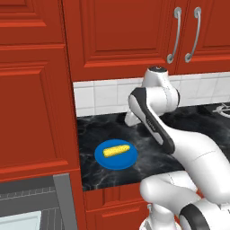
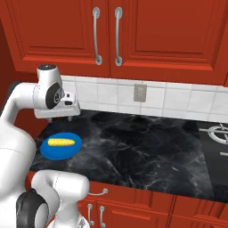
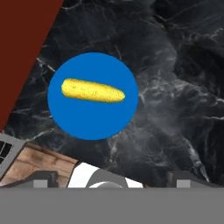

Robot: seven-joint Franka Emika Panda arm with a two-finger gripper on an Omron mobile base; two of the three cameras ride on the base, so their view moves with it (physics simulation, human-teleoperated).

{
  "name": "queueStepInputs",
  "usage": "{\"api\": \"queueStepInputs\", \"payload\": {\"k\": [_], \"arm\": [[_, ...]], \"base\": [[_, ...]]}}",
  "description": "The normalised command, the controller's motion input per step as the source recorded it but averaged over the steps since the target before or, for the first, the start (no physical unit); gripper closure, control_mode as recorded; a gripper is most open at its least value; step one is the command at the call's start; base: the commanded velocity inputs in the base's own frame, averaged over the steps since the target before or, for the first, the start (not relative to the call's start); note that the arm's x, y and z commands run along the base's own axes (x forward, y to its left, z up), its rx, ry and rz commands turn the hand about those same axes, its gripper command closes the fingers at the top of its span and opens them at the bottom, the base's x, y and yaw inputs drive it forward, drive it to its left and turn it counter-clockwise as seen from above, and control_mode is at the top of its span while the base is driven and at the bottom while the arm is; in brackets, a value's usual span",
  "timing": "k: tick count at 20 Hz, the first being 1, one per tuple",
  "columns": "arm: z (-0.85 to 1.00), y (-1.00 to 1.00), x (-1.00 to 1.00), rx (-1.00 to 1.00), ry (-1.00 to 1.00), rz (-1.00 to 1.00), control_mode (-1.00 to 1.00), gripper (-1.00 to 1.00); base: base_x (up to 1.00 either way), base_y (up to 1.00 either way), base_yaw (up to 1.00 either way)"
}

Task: Place the corn on the bottom rack of the oven.

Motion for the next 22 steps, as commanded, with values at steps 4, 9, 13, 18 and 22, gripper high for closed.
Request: {"api": "queueStepInputs", "payload": {"k": [4,9,13,18,22], "arm": [[-0.48,0.11,0.0,-0.2,0.0,0.38,-1.0,-1.0],[-0.49,0.19,0.15,-0.27,0.0,0.45,-1.0,-1.0],[-0.45,0.06,0.22,-0.07,0.14,0.55,-1.0,-1.0],[-0.18,0.29,0.21,-0.05,0.13,0.47,-1.0,-1.0],[-0.11,0.48,0.23,0.0,0.16,0.29,-1.0,-1.0]], "base": [[0.0,0.0,0.0],[0.0,0.0,0.0],[0.0,0.0,0.0],[0.0,0.0,0.0],[0.0,0.0,0.0]]}}
